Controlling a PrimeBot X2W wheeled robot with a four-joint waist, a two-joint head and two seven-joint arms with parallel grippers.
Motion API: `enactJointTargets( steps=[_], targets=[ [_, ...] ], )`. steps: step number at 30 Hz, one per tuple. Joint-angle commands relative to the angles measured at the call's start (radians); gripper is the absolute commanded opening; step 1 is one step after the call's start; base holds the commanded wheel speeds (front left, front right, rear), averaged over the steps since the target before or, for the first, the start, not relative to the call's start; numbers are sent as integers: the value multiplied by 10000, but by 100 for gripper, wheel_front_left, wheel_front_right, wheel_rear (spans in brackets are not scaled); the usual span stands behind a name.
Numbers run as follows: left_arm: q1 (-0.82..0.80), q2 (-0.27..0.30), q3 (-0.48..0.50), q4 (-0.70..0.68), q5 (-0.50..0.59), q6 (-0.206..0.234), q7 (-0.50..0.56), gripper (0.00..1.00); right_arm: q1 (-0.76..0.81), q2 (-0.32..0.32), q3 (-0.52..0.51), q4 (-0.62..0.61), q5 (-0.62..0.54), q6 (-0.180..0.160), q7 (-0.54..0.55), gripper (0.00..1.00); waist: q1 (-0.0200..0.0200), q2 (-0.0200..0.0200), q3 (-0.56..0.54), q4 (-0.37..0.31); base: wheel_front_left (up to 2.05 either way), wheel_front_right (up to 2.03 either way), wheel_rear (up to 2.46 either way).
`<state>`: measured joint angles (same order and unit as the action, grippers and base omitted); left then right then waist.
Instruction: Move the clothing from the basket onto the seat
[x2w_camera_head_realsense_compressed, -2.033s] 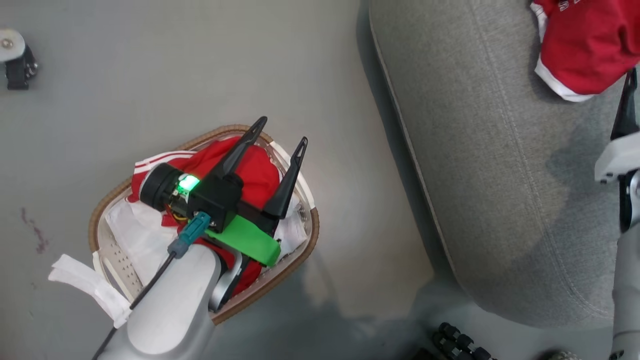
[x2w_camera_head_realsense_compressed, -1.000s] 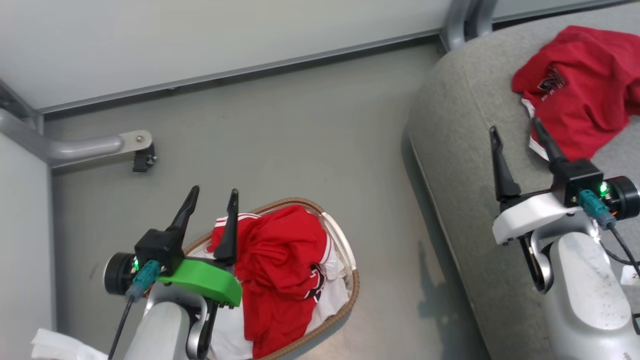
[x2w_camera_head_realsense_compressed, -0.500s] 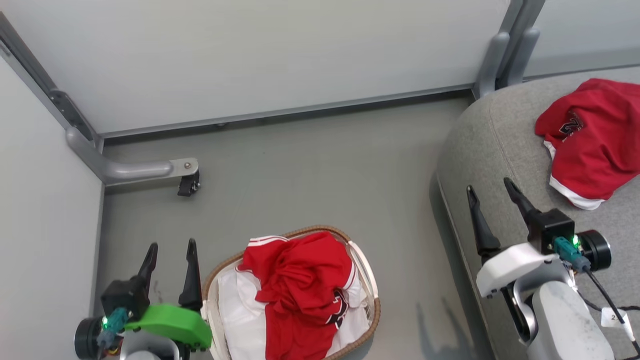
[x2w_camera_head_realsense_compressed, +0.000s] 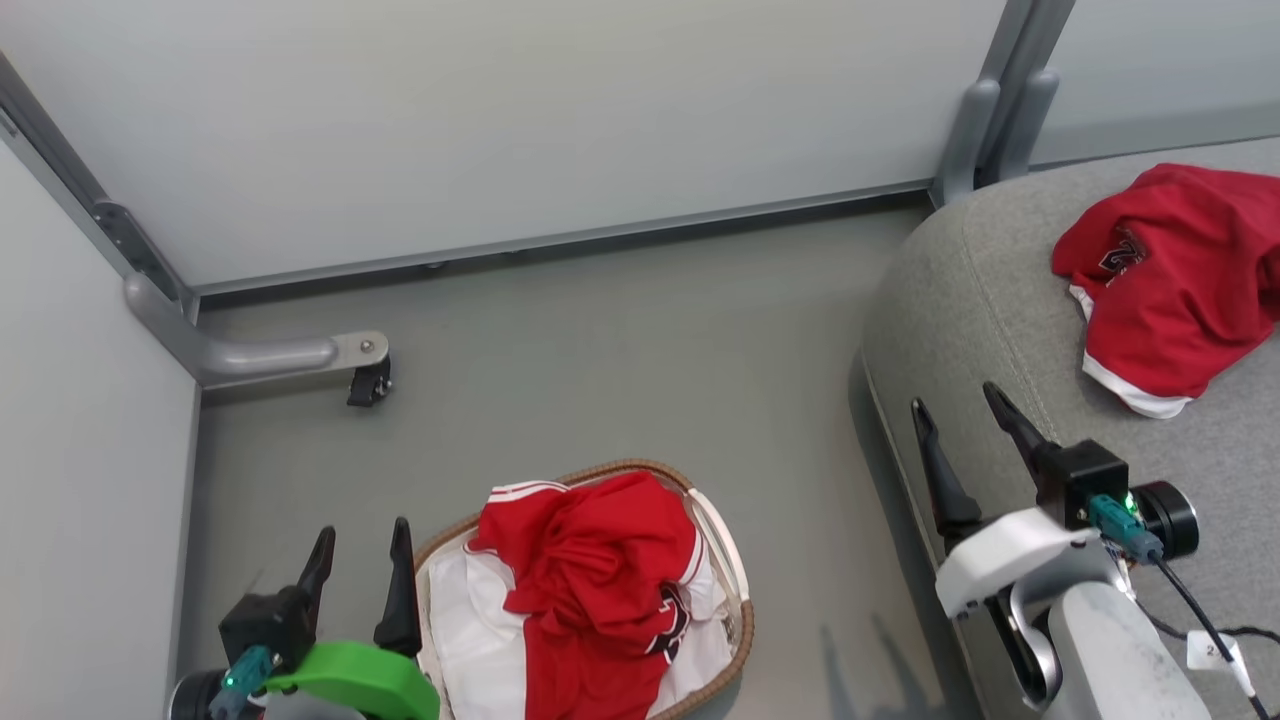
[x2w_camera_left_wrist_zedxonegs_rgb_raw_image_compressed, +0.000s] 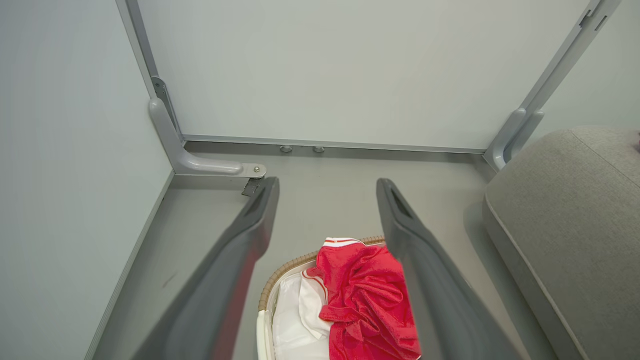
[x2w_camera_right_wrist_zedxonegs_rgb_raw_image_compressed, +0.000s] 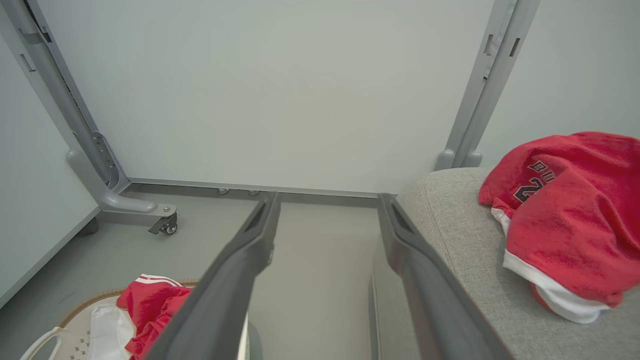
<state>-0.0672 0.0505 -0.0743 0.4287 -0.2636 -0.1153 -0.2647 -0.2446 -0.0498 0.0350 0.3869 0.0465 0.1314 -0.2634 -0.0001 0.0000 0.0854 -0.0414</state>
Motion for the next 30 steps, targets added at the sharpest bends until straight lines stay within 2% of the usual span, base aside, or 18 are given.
enactJointTargets(
  steps=[1, 16, 25, 30],
  targets=[
    [-308, 18, -45, 45, -132, -40, 5, 100, -208, -31, 21, -99, 114, -14, -21, 100, 1, 0, 385, -123, 0, 0, 0],
    [-2886, 52, -1298, 1345, -952, -154, 6, 100, -2148, -28, 741, -1130, 497, -14, -22, 100, 1, 0, 3544, -1095, 0, 0, 0],
    [-4410, 525, -2429, 2414, -1565, -151, 7, 100, -3107, -26, 1337, -1759, 547, -14, -22, 100, 1, 0, 5195, -1721, 0, 0, 0],
    [-5146, 779, -2699, 3322, -1952, -151, 6, 100, -3504, -21, 1443, -2079, 615, -14, -22, 100, 1, 0, 5936, -1905, 0, 0, 0]
  ],
)
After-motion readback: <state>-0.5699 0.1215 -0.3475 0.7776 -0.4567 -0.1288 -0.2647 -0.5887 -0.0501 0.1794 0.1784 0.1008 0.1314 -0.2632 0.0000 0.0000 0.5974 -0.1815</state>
